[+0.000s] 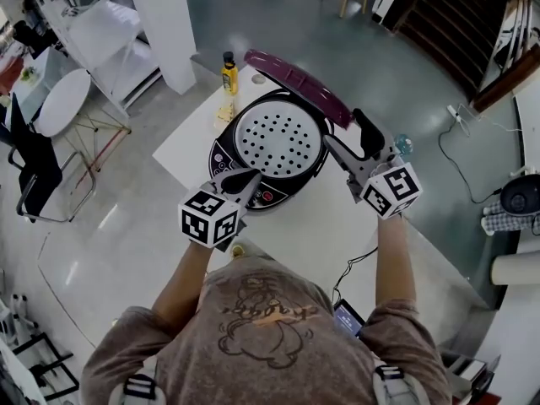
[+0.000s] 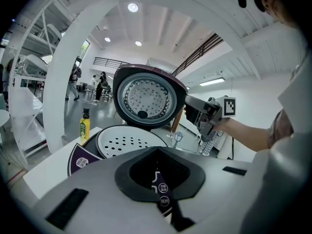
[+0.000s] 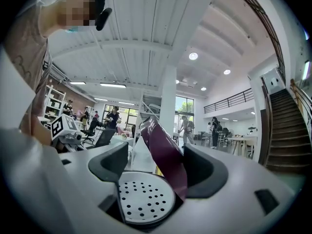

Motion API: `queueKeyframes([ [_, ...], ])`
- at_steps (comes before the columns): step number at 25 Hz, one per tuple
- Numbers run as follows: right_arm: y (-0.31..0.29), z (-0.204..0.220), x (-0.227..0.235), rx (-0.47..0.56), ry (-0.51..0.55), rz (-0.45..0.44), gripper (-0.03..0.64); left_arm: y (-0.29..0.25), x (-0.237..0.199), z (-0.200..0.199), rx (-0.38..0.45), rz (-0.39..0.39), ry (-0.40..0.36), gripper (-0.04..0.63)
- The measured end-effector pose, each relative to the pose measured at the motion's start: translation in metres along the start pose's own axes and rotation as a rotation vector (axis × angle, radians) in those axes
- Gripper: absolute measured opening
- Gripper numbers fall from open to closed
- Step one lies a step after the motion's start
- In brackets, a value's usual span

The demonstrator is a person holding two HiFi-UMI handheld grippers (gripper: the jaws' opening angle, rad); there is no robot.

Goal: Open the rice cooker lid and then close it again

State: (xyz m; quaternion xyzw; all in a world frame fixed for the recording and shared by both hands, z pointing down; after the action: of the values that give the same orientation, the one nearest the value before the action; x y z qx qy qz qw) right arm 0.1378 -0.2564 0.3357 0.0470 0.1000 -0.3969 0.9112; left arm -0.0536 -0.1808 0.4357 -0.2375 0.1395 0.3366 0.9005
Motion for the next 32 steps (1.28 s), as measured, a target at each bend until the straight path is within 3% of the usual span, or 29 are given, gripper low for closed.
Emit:
queueKeyframes([
  [32, 0.014, 0.047, -0.085, -0.093, -0.038, -0.112, 0.333, 0.007, -0.006, 0.010, -0.008, -0.011, 0.030, 0.020],
])
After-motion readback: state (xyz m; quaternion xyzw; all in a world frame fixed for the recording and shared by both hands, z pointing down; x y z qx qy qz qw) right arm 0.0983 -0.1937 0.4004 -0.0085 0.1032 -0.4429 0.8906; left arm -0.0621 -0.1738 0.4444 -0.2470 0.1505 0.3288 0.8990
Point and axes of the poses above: the fingertips, and each gripper's own axes: y backward along the fingers, x to its right, z out of its underside, the point moved 3 cm from there along y, backward along the fingers, and after that the axes turned 7 degrees about y, right-handed, at the moved point
